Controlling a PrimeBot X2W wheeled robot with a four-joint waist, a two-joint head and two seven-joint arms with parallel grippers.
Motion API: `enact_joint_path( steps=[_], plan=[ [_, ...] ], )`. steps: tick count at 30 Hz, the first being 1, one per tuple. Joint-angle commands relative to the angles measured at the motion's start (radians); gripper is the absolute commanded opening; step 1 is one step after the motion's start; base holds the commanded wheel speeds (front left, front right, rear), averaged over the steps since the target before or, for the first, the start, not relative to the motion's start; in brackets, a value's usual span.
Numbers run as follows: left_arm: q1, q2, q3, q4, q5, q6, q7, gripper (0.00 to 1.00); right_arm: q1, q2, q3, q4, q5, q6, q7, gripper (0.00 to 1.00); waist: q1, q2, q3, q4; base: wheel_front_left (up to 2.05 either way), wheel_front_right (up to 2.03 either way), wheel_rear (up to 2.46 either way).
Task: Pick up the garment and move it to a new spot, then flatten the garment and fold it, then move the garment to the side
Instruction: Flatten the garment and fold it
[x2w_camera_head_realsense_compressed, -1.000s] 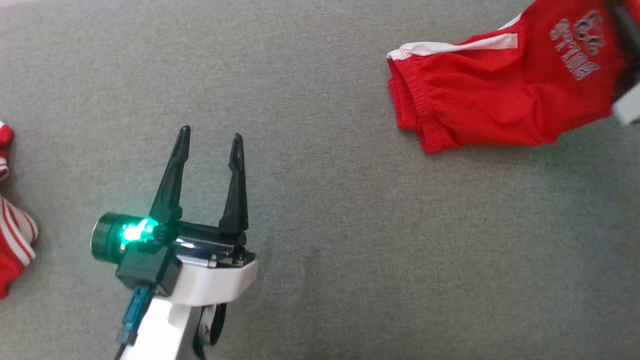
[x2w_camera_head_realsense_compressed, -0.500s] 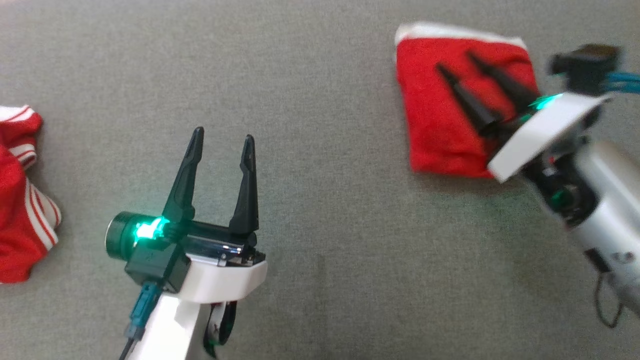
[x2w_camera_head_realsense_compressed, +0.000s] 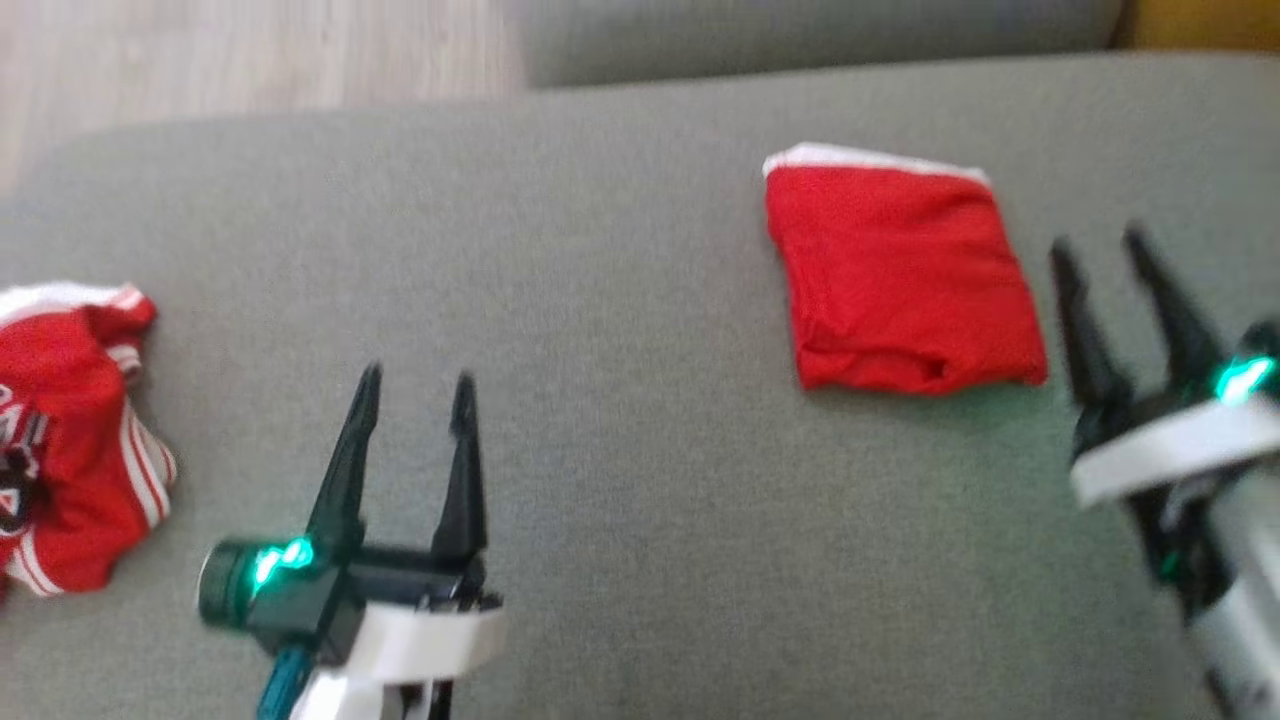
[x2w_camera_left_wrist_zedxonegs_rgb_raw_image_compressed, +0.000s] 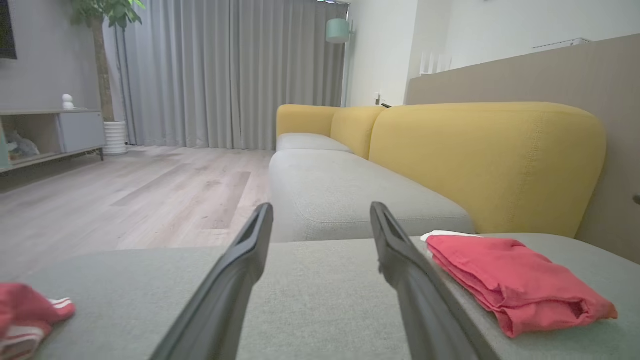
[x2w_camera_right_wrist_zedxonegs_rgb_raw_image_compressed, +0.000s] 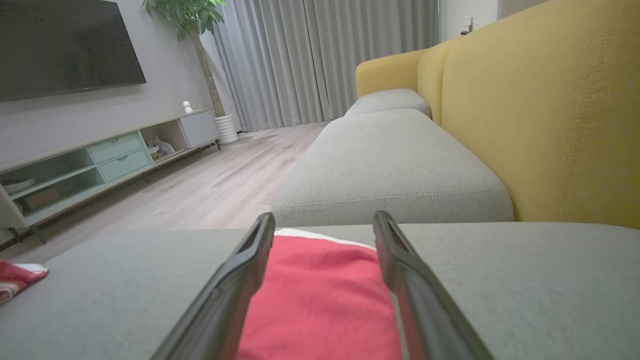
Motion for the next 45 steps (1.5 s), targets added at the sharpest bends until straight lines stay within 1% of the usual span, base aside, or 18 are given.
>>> enact_joint_path(
  steps=[1, 5, 9, 17, 21, 30, 45],
  plan=[
    [0.003, -0.002, 0.043, -0.028, 0.013, 0.009, -0.004, 1.00, 0.016, 0.000, -0.004, -0.037, -0.033, -0.001, -0.012, 1.00, 0.0001, -0.0001, -0.060, -0.003, 0.00, 0.00, 0.00],
    [0.073, -0.004, 0.072, -0.030, 0.022, 0.022, -0.004, 1.00, 0.134, 0.089, -0.073, -0.079, -0.166, -0.001, -0.013, 1.00, 0.0001, -0.0001, -0.111, -0.008, 0.00, 0.00, 0.00],
    [0.126, -0.006, 0.097, -0.031, 0.023, 0.016, -0.004, 1.00, 0.223, 0.158, -0.111, -0.107, -0.289, -0.001, -0.013, 1.00, 0.0001, -0.0001, -0.149, -0.008, 0.00, 0.00, 0.00],
    [0.169, -0.009, 0.136, -0.032, 0.051, 0.006, -0.004, 1.00, 0.312, 0.266, -0.169, -0.133, -0.425, -0.001, -0.013, 1.00, 0.0001, -0.0001, -0.179, -0.011, 0.00, 0.00, 0.00],
    [0.176, -0.010, 0.143, -0.027, 0.059, 0.008, -0.004, 1.00, 0.337, 0.301, -0.194, -0.139, -0.466, -0.001, -0.013, 1.00, 0.0001, -0.0001, -0.185, -0.012, 0.00, 0.00, 0.00],
    [0.183, -0.011, 0.144, -0.010, 0.066, 0.013, -0.004, 1.00, 0.354, 0.326, -0.204, -0.128, -0.486, -0.001, -0.013, 1.00, 0.0001, -0.0001, -0.193, -0.017, 0.00, 0.00, 0.00],
    [0.185, -0.011, 0.130, 0.010, 0.069, 0.018, -0.004, 1.00, 0.360, 0.324, -0.197, -0.120, -0.484, -0.001, -0.013, 1.00, 0.0001, -0.0001, -0.197, -0.010, 0.00, 0.00, 0.00]
  ],
)
